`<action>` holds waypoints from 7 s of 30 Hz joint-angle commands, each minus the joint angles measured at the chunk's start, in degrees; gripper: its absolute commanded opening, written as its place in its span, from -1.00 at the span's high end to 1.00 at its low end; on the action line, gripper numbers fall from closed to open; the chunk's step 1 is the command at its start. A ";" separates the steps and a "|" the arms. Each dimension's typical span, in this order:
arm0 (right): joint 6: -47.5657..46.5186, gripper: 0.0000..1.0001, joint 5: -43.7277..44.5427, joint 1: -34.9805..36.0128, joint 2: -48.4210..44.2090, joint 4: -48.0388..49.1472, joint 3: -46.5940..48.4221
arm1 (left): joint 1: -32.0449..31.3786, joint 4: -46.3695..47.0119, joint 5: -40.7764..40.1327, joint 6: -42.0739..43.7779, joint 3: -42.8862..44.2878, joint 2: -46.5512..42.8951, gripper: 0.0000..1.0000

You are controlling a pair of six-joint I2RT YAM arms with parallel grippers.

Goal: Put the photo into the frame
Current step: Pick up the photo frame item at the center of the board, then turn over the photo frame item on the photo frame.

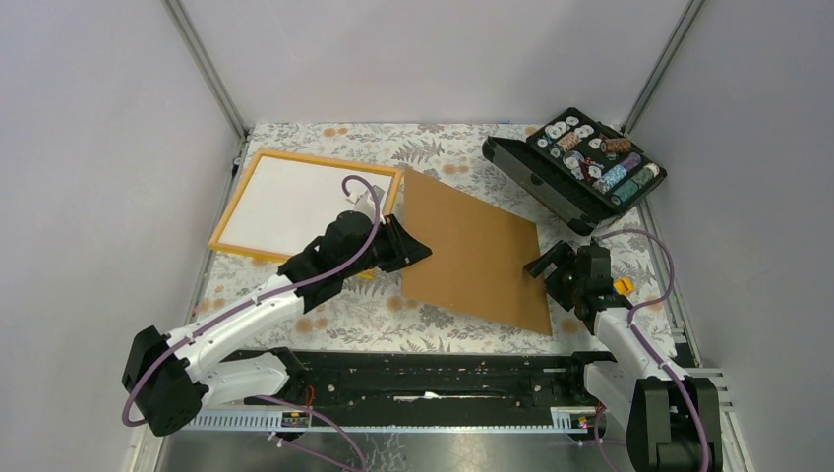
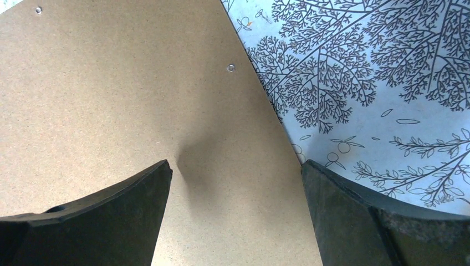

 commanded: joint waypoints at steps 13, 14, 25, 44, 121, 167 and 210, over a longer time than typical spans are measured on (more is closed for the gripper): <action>-4.86 -0.92 -7.10 0.83 -1.91 -6.54 -0.41 | -0.49 -16.67 -0.46 11.13 7.01 5.29 0.98; -4.60 -0.92 -8.17 0.84 -1.76 -6.43 -0.16 | -0.51 -18.30 -0.79 12.50 8.23 5.90 1.00; -9.85 -0.99 -13.93 0.88 -1.97 -8.77 3.90 | -0.16 -25.67 0.80 16.12 14.60 7.73 0.42; -9.82 -0.99 -15.04 0.88 -4.90 -8.58 3.38 | 0.93 -25.10 2.41 14.47 14.08 3.65 1.00; -14.42 -0.99 -21.33 0.95 -3.64 -11.45 7.11 | 0.20 7.43 -79.24 105.14 34.24 14.11 1.00; -14.64 -0.99 -23.15 0.96 -3.45 -11.33 7.02 | 4.60 13.60 -73.40 96.52 8.00 35.37 1.00; -14.51 -0.99 -23.58 0.92 -3.69 -11.34 6.67 | 12.03 -27.32 -61.56 58.73 30.97 49.66 -0.77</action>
